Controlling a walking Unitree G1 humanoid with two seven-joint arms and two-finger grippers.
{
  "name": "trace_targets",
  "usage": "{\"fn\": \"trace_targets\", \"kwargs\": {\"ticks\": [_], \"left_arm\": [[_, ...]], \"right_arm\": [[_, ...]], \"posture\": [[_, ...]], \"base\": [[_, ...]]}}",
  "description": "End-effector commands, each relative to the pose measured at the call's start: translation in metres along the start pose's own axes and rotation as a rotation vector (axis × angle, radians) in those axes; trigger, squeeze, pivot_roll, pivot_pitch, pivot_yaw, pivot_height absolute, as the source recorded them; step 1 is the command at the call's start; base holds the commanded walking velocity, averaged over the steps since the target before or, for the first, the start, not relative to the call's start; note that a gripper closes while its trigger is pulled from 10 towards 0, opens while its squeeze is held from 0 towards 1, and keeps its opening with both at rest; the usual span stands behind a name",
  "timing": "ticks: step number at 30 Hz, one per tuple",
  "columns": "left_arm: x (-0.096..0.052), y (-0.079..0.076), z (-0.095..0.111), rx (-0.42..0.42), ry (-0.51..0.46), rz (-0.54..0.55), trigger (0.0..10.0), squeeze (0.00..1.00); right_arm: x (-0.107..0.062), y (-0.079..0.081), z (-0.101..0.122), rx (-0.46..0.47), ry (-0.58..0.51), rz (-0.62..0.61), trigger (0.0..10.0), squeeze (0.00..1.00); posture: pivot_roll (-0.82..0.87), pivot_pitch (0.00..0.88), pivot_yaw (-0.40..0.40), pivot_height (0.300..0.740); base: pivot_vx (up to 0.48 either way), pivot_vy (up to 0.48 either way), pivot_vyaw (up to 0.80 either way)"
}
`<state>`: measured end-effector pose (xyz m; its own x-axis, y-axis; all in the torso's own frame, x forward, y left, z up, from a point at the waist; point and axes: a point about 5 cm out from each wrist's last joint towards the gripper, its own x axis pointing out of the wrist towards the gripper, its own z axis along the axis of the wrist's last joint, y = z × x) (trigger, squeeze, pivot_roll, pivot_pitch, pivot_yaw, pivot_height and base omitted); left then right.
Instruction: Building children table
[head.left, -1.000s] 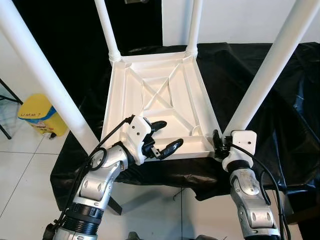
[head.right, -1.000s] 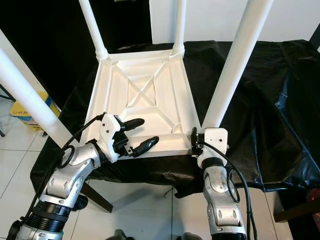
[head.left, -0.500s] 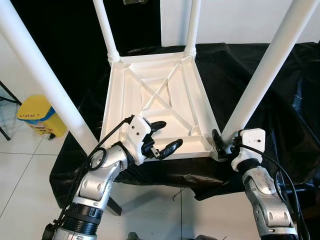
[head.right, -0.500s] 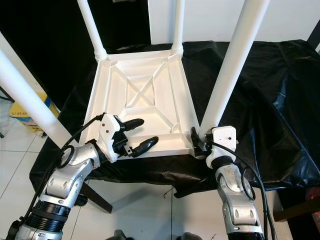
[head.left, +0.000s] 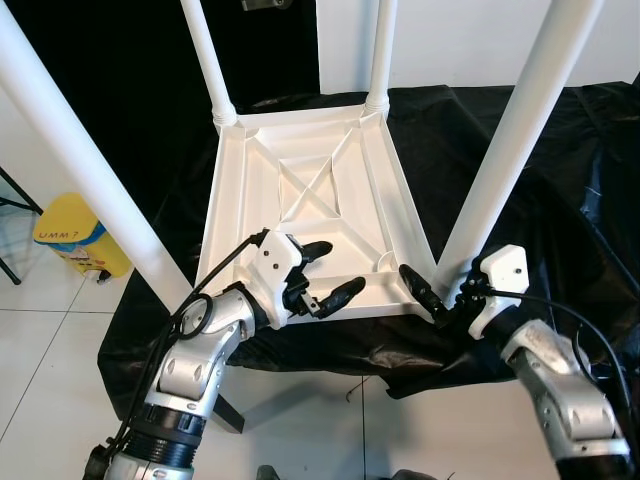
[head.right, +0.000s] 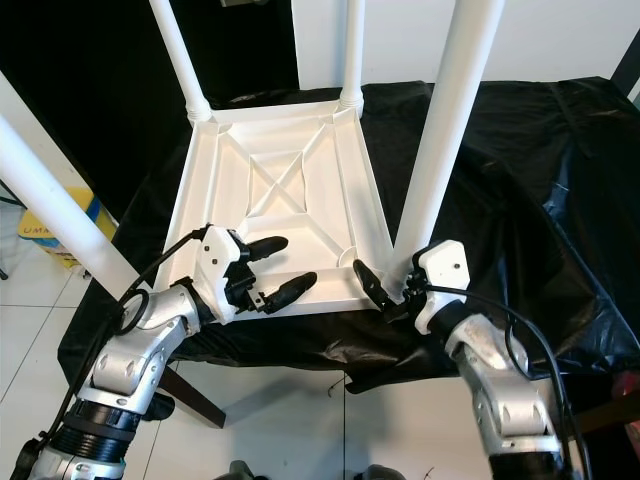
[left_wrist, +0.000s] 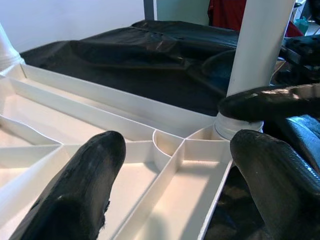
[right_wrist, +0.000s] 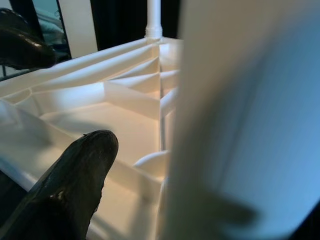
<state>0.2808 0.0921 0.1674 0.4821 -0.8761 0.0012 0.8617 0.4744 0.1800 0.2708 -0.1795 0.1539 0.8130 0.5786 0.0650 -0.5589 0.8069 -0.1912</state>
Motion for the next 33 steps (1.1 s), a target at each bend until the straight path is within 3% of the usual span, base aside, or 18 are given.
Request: {"fn": "trace_targets", "kwargs": {"ticks": [1, 7, 8, 10, 11, 12, 13, 14, 21, 22, 23, 24, 25, 26, 31, 33], "left_arm": [[-0.001, 0.002, -0.003, -0.017, 0.016, 0.019, 10.0, 0.0], [0.0, 0.001, -0.003, -0.015, 0.017, 0.005, 10.0, 0.0], [0.001, 0.001, -0.002, -0.014, 0.017, 0.004, 10.0, 0.0], [0.001, 0.001, -0.002, -0.013, 0.016, 0.003, 10.0, 0.0], [0.001, 0.001, -0.002, -0.013, 0.015, 0.004, 10.0, 0.0], [0.001, 0.002, -0.002, -0.012, 0.015, 0.007, 10.0, 0.0], [0.001, 0.002, -0.002, -0.012, 0.015, 0.007, 10.0, 0.0], [0.001, 0.002, -0.002, -0.012, 0.015, 0.009, 10.0, 0.0], [-0.001, 0.001, -0.002, -0.012, 0.014, 0.018, 10.0, 0.0], [-0.001, 0.001, -0.003, -0.013, 0.014, 0.02, 10.0, 0.0], [-0.001, 0.001, -0.003, -0.013, 0.014, 0.02, 10.0, 0.0], [-0.001, 0.0, -0.003, -0.013, 0.014, 0.021, 10.0, 0.0], [-0.001, 0.0, -0.003, -0.013, 0.014, 0.021, 10.0, 0.0], [-0.001, 0.0, -0.003, -0.014, 0.014, 0.021, 10.0, 0.0], [0.0, -0.001, -0.004, -0.016, 0.014, 0.02, 10.0, 0.0], [0.001, -0.002, -0.005, -0.019, 0.014, 0.015, 10.0, 0.0]], "right_arm": [[-0.001, -0.007, -0.008, 0.015, 0.037, 0.033, 10.0, 0.0], [0.005, -0.026, -0.016, -0.03, 0.109, 0.097, 10.0, 0.0], [0.007, -0.028, -0.018, -0.029, 0.121, 0.111, 9.1, 0.0], [0.008, -0.029, -0.019, -0.025, 0.128, 0.12, 9.1, 0.0], [0.009, -0.03, -0.02, -0.03, 0.137, 0.128, 3.9, 0.0], [0.009, -0.03, -0.022, -0.033, 0.148, 0.137, 0.9, 0.0], [0.009, -0.03, -0.022, -0.033, 0.148, 0.137, 0.9, 0.0], [0.01, -0.03, -0.023, -0.035, 0.154, 0.143, 0.0, 0.0], [0.007, -0.032, -0.032, -0.027, 0.176, 0.145, 0.0, 0.0], [0.006, -0.032, -0.033, -0.03, 0.179, 0.141, 4.6, 0.0], [0.006, -0.032, -0.033, -0.03, 0.179, 0.141, 4.6, 0.0], [0.006, -0.033, -0.035, -0.035, 0.182, 0.131, 8.0, 0.0], [0.006, -0.033, -0.035, -0.035, 0.182, 0.131, 8.0, 0.0], [0.005, -0.032, -0.039, -0.034, 0.176, 0.078, 10.0, 0.0], [0.004, -0.03, -0.041, -0.031, 0.174, 0.029, 10.0, 0.0], [0.004, -0.029, -0.044, -0.028, 0.192, -0.054, 10.0, 0.0]], "posture": [[-0.1, 0.062, 0.068, 0.74], [-0.1, 0.06, 0.077, 0.74], [-0.1, 0.057, 0.075, 0.74], [-0.1, 0.057, 0.074, 0.74], [-0.1, 0.056, 0.072, 0.74], [-0.1, 0.056, 0.072, 0.74], [-0.1, 0.056, 0.072, 0.74], [-0.09, 0.054, 0.067, 0.74], [-0.09, 0.048, 0.055, 0.74], [-0.09, 0.047, 0.054, 0.74], [-0.09, 0.047, 0.054, 0.74], [-0.09, 0.046, 0.052, 0.74], [-0.09, 0.046, 0.052, 0.74], [-0.09, 0.045, 0.049, 0.74], [-0.1, 0.046, 0.05, 0.74], [-0.1, 0.046, 0.049, 0.74]], "base": [[0.0, 0.0, 0.0], [0.0, 0.0, 0.0], [0.0, 0.0, 0.0], [0.0, 0.0, 0.0], [0.0, 0.0, 0.0], [0.0, 0.0, 0.0], [0.0, 0.0, 0.0], [0.0, 0.0, 0.0], [0.0, 0.0, 0.0], [0.0, 0.0, 0.0], [0.0, 0.0, 0.0], [0.0, 0.0, 0.0], [0.0, 0.0, 0.0], [0.0, 0.0, 0.0], [0.0, 0.0, 0.0], [0.0, 0.0, 0.0]]}}
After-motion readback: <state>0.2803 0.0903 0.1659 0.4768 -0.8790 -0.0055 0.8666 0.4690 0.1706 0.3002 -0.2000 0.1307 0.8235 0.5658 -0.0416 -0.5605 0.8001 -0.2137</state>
